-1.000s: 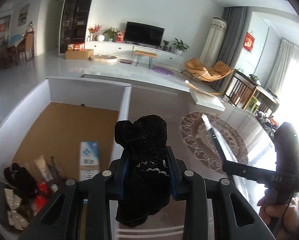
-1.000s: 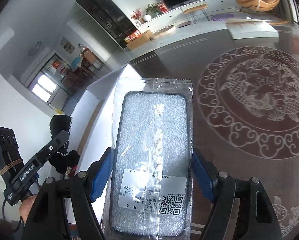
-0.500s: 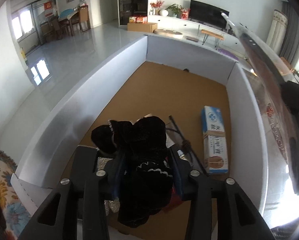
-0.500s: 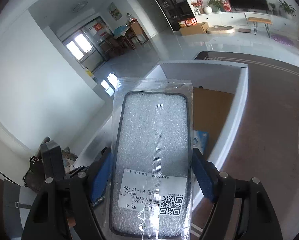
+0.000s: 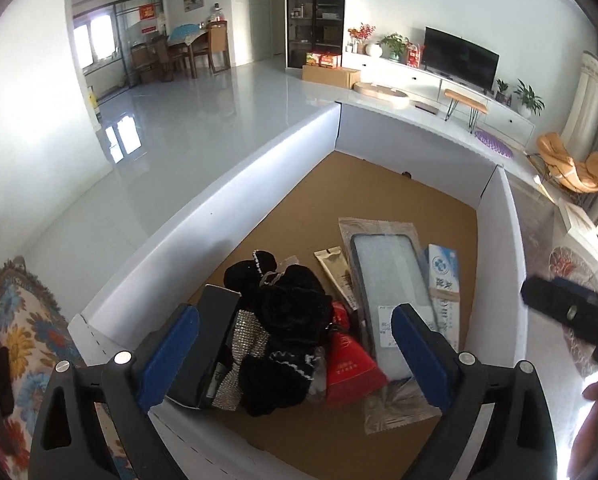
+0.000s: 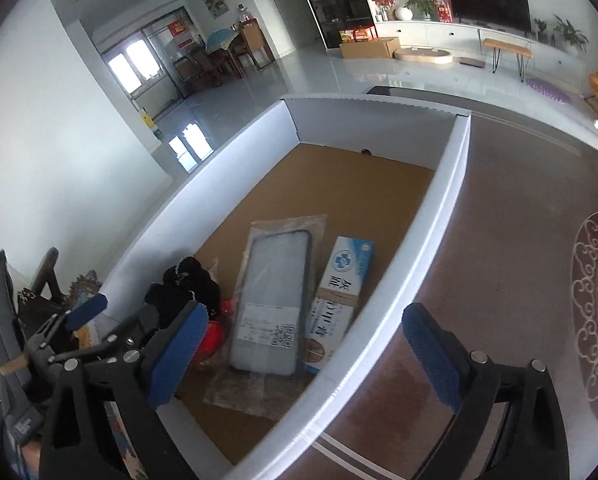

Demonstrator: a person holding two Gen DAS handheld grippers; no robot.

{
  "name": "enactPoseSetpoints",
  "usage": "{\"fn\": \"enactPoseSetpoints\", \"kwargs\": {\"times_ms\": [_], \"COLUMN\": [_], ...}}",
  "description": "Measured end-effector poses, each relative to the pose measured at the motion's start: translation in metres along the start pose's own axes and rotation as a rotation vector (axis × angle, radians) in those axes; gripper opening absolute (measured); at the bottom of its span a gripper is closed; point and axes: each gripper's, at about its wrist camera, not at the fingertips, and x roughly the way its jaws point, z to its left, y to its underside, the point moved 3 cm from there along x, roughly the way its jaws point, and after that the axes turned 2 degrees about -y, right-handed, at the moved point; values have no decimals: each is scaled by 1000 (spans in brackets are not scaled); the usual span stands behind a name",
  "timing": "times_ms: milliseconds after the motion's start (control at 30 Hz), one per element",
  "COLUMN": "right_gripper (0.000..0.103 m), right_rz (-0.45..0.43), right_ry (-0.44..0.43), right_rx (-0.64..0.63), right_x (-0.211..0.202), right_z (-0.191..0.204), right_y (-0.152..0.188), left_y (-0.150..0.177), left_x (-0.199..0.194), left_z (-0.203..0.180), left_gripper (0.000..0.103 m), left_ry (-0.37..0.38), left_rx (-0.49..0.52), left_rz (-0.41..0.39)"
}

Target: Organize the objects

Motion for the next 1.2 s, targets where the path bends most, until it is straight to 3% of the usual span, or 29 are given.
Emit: {"fn": "enactPoseSetpoints", "kwargs": {"times_ms": [133,200,367,533,933,1067,1200], "right_gripper": [98,98,98,99,99,99,99], "right_rz": [26,32,47,56,61,58,51], "right_ry": [53,78,104,106,109,111,113], "right_rx": [-53,-78,-136,-172,-180,-182,-176], "right_x": [-6,-6,-8,-3,2,3,2], "right_z": [6,9,19,31,35,36,35], "right_y": [7,9,11,12,12,11,12], "left_y": [3,4,5,4,5,6,7], "left_x": [-2,-4,-8,-13,-18,-20,-28], "left_z": [-1,0,11,14,9,11,14], "left_gripper": [98,98,98,98,98,98,98], "left_ry": [-72,-72,-79,-146,-171,-134,-157], "left_rx": [-17,2,-34,-10,30,18,10], "left_rz": [49,63,49,24,-9,-13,-70]}}
